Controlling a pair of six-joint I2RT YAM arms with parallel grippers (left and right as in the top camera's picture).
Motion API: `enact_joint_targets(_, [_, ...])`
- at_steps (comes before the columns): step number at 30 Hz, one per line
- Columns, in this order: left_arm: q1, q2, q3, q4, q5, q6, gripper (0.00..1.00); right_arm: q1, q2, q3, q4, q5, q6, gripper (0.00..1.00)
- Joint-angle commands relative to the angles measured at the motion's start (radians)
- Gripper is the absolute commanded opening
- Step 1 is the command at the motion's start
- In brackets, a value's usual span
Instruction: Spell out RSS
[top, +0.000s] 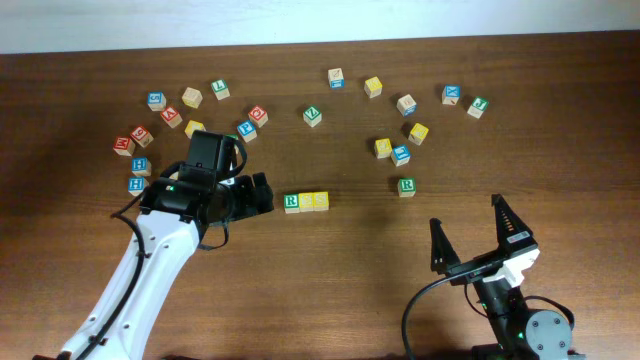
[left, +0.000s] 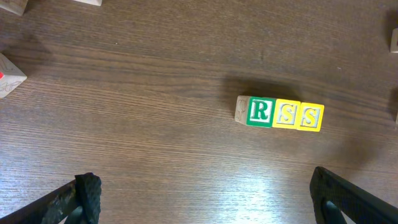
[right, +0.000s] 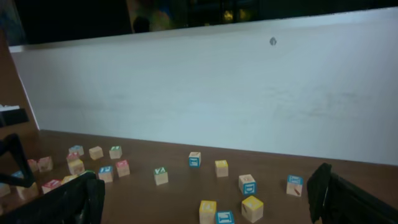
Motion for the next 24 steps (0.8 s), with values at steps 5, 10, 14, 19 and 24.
enact_joint_targets(5, [0.003,-0.011,0.005,0.002,-0.011,0.006,0.99,-0.008,-0.011,-0.1,0.144,0.005,0.0,0.98])
enact_joint_targets(10, [0.003,-0.011,0.004,0.002,-0.011,0.006,0.99,-0.008,-0.011,-0.105,0.15,0.045,0.0,0.98])
enact_joint_targets(14, [0.003,-0.011,0.005,0.002,-0.011,0.006,0.99,-0.008,-0.011,-0.105,0.142,0.075,0.0,0.98])
enact_joint_targets(19, [0.003,-0.011,0.005,0.002,-0.011,0.006,0.99,-0.008,-0.011,-0.105,0.056,0.102,0.0,0.98])
enact_joint_targets(24, [0.003,-0.011,0.004,0.002,-0.011,0.006,0.99,-0.008,-0.011,-0.105,-0.053,0.152,0.0,0.98])
